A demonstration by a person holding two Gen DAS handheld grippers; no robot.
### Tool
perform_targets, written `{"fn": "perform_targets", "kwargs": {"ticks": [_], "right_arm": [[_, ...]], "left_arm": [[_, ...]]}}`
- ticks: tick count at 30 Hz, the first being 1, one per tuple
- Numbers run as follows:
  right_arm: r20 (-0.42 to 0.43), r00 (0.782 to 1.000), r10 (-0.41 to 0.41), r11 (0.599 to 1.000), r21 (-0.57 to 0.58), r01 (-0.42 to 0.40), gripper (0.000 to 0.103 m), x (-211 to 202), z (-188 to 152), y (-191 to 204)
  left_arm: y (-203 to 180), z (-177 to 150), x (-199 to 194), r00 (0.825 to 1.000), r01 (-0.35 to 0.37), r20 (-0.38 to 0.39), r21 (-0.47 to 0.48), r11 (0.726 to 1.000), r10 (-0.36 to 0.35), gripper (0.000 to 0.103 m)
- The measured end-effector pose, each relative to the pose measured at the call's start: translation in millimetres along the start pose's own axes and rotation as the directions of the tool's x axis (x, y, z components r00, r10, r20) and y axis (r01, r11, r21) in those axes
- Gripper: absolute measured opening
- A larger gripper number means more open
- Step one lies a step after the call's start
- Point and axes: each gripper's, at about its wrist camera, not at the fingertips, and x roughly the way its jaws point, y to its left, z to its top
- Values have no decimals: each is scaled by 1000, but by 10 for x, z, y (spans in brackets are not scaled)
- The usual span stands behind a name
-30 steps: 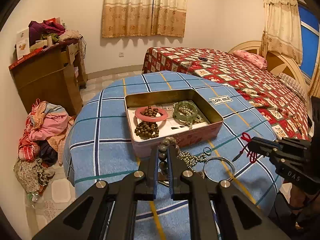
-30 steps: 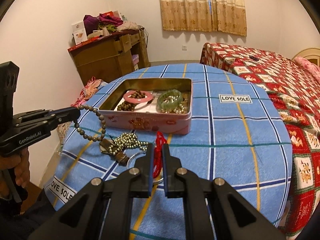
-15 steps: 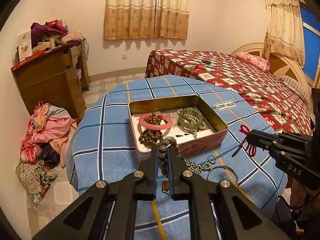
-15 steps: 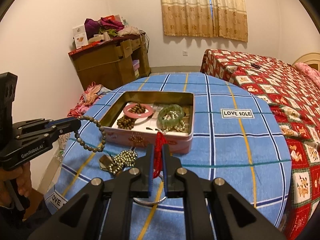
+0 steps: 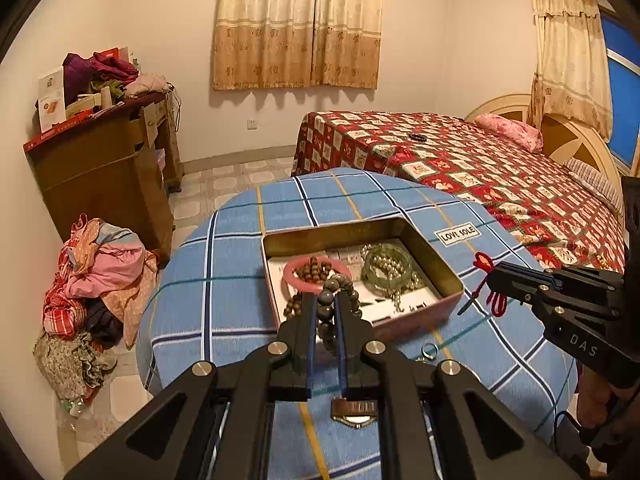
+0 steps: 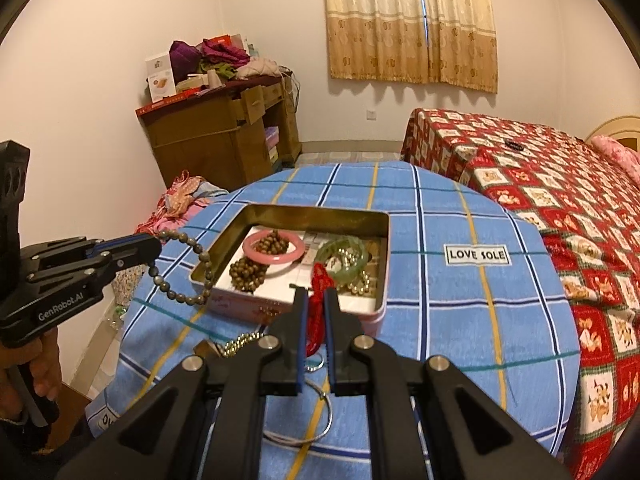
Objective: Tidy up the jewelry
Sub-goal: 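Lift the bead chain and keyring with both grippers over the tin box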
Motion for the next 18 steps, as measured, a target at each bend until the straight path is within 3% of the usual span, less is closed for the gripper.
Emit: {"fn": "perform_targets", "kwargs": {"ticks": [18], "right_arm": [[41, 999, -33, 999, -30, 34, 10, 207, 448, -31]], "left_arm": [[80, 500, 232, 998, -36, 55, -4, 999, 36, 8]]}}
